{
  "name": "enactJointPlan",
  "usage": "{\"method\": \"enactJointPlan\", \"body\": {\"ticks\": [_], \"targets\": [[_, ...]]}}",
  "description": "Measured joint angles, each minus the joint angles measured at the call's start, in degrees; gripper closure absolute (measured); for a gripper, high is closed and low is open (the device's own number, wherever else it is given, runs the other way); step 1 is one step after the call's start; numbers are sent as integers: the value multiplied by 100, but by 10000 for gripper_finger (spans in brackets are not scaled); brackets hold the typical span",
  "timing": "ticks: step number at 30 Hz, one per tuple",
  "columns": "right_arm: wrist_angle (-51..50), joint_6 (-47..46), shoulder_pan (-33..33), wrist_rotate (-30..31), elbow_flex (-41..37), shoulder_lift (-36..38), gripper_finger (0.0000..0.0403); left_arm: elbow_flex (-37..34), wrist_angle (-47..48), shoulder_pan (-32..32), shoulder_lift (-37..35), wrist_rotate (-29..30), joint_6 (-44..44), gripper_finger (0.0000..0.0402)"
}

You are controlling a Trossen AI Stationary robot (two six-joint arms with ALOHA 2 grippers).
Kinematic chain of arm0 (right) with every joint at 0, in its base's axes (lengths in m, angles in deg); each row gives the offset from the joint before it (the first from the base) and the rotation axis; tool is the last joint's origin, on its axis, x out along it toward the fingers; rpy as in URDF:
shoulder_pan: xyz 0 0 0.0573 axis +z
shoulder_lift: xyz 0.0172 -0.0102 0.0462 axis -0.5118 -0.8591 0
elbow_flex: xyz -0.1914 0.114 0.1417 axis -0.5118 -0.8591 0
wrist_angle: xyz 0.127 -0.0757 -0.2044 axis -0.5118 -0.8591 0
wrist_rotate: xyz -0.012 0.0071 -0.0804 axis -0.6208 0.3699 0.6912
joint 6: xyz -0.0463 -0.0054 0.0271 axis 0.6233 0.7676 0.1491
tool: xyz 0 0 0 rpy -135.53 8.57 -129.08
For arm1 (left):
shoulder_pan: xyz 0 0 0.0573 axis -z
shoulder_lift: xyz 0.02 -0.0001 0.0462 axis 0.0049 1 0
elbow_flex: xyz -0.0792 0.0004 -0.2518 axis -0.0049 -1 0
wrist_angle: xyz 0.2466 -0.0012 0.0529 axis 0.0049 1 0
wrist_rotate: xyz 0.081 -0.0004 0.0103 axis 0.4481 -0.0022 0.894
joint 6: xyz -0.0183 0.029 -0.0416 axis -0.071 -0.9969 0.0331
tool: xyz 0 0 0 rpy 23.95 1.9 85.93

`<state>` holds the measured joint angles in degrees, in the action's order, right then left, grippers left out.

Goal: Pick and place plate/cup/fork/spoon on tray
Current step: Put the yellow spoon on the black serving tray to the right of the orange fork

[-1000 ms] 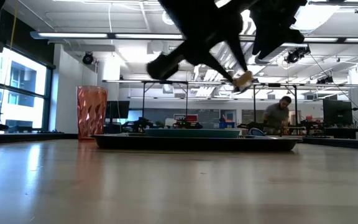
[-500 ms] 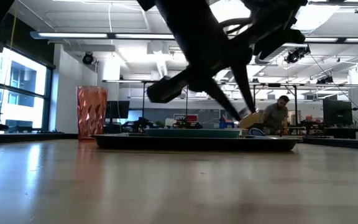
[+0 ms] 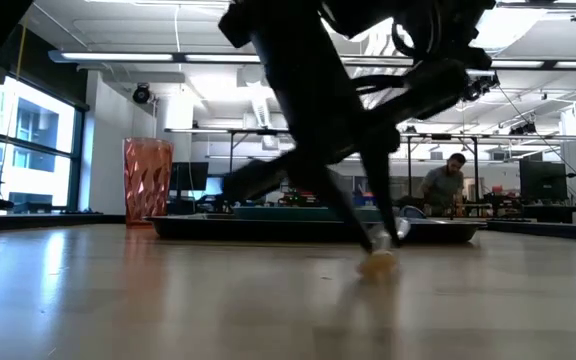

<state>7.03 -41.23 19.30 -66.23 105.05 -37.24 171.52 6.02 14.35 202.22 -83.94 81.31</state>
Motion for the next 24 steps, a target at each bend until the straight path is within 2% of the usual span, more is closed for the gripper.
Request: {"method": "enactJointPlan", "body": {"ticks": [6,16,24], "targets": [[-22,0,1,2,-2,1,299,20,-89,0,44,-17,-4,356],[-53,2,1,1,-1,0,299,20,-98,-7,44,-36,-21,313],[-54,2,2,0,0,0,299,20,-127,-14,36,-124,-267,303]]}}
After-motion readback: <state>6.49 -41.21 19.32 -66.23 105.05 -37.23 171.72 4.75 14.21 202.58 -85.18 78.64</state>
